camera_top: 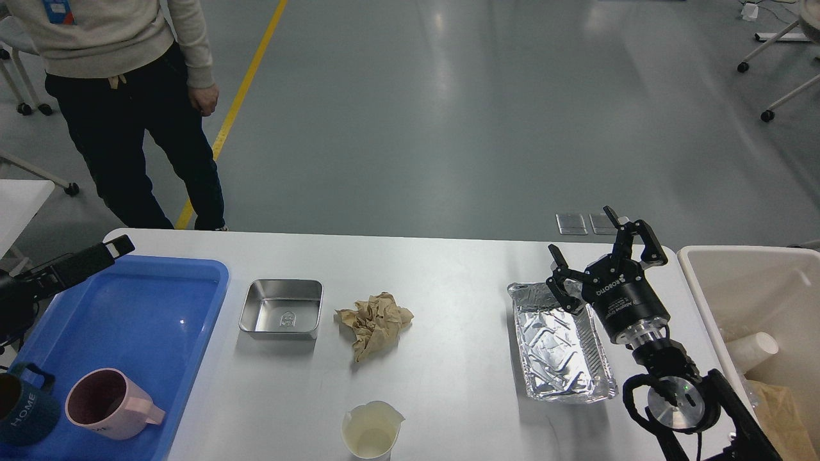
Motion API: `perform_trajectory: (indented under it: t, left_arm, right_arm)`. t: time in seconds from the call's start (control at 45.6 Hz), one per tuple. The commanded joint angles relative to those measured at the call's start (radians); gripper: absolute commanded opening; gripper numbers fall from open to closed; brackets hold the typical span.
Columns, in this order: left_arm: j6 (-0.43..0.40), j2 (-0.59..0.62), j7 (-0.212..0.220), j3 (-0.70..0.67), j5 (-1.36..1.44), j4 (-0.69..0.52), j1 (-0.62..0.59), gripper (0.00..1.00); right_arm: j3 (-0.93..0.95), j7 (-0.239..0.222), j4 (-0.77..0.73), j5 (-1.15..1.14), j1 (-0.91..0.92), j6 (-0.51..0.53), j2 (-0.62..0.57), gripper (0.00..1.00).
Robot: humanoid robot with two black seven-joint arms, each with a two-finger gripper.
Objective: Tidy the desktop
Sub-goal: 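Raise the left gripper away from the mug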
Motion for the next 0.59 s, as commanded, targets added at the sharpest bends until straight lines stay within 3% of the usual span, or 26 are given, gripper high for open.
perform_trajectory:
  t: [0.0,0.57]
  left_arm:
    - [-0.024,0.003,0.023,-0.010,0.001,0.000,0.001,0.96]
    - [-0.002,-0.011,0.015,-0.088,0.002,-0.020,-0.001,0.96]
  right_arm:
    - [-0.006,0.000,0.000,0.000,0.000,0.000,0.001,1.00]
    - [-0.006,0.000,-0.001,-0.002,0.003,-0.002,0.003,1.00]
